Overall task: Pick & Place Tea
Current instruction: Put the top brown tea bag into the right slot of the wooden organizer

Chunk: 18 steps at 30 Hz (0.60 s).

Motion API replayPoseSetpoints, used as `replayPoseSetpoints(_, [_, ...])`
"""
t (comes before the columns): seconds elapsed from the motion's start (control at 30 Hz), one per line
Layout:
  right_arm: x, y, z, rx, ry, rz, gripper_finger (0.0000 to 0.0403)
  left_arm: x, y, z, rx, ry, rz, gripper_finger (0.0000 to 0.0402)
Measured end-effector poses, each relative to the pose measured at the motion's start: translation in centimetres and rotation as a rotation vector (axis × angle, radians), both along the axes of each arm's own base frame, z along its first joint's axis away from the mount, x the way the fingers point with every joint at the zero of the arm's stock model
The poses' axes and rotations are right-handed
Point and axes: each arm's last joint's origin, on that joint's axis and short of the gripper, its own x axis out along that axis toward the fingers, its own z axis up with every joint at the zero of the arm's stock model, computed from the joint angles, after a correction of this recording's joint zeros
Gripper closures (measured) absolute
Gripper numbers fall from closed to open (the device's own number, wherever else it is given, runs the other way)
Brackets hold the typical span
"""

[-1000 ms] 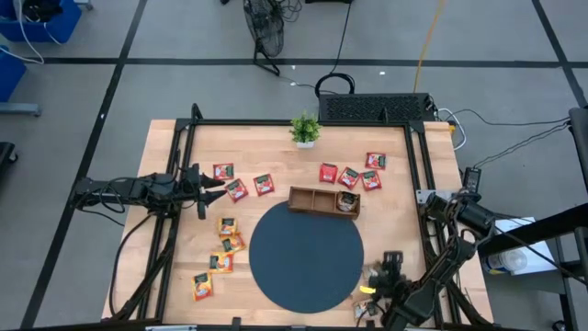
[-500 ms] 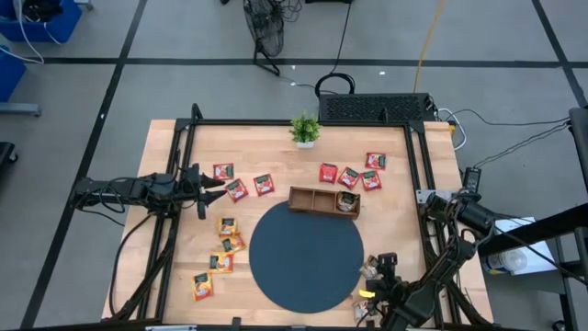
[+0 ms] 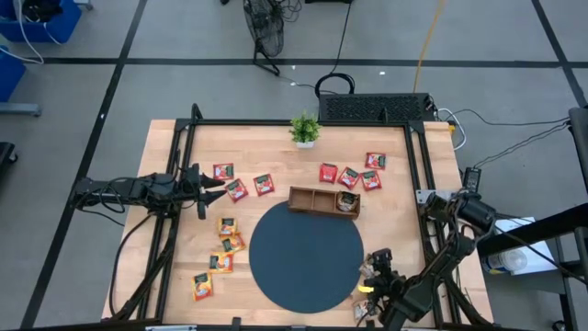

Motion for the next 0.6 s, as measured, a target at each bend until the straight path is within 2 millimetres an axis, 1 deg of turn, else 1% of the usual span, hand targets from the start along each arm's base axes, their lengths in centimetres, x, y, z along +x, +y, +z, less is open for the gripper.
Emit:
replayPoseSetpoints(0.13, [0.3, -0.5, -0.6, 0.029, 0.022, 0.001, 0.0206, 0.0, 0.0, 0.0, 0.000, 0.000, 0.000, 0.0240])
replayPoseSetpoints(0.23, [0.5, -0.6, -0.8, 0.054, 0.027, -0.015, 0.0220, 0.0, 0.0, 0.0, 0.000, 0.000, 0.000, 0.0240])
replayPoseSetpoints(0.6, [1.4, -0.9, -1.0, 0.113, 0.030, -0.086, 0.0309, 0.0, 0.0, 0.0, 0.000, 0.000, 0.000, 0.0240])
